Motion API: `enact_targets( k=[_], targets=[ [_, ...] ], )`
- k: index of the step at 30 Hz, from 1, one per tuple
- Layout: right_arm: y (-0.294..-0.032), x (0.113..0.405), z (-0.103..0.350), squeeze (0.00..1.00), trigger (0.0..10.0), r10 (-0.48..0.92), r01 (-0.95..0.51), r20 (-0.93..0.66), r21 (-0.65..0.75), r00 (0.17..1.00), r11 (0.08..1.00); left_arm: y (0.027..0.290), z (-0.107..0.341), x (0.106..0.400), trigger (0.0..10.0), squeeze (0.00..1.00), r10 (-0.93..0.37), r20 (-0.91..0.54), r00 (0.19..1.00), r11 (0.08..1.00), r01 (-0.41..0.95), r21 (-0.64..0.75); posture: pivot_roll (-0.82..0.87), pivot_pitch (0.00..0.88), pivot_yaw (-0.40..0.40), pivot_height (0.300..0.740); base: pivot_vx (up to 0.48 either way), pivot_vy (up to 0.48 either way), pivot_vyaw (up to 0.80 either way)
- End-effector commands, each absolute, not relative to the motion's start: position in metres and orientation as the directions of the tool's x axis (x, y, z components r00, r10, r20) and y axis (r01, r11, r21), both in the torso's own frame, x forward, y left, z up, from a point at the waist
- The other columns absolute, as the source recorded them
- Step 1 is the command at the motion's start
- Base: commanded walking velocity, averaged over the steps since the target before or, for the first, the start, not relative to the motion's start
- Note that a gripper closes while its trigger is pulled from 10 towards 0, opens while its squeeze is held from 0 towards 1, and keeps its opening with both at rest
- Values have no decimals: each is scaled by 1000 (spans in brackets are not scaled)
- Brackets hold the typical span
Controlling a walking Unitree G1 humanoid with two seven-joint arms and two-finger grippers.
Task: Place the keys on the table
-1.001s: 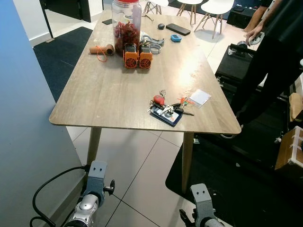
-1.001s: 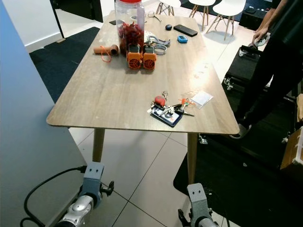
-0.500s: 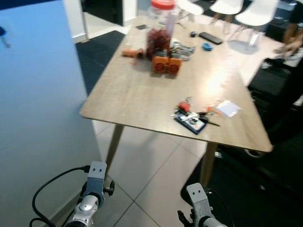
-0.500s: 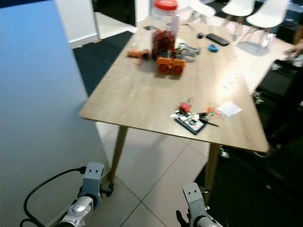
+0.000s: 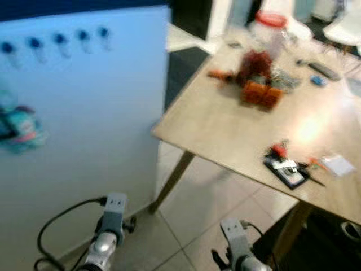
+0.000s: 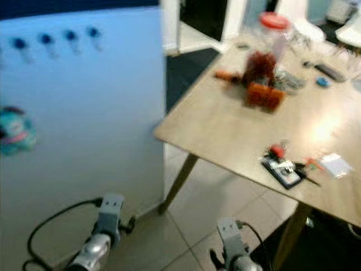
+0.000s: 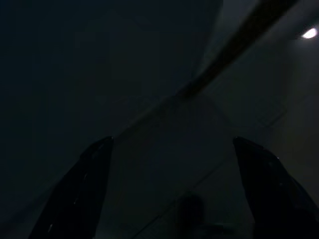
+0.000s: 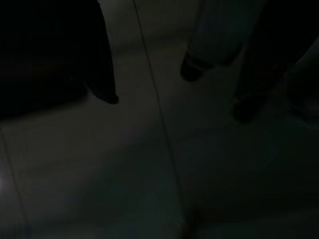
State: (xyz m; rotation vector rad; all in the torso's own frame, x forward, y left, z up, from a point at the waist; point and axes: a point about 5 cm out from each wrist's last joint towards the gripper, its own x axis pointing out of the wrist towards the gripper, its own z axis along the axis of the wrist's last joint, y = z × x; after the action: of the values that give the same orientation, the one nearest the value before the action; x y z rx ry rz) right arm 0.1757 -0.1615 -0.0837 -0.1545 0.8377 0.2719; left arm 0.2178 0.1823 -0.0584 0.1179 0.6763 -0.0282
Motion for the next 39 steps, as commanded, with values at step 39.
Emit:
enact_targets(
  k=[39],
  targets=[
    [-166, 167, -88, 0, 10000, 147, -256, -766, -23, 626, 966, 177, -64, 212, 10000, 0, -13, -661, 751, 991, 98, 92, 89, 0, -66, 740, 0, 0, 800]
  ],
)
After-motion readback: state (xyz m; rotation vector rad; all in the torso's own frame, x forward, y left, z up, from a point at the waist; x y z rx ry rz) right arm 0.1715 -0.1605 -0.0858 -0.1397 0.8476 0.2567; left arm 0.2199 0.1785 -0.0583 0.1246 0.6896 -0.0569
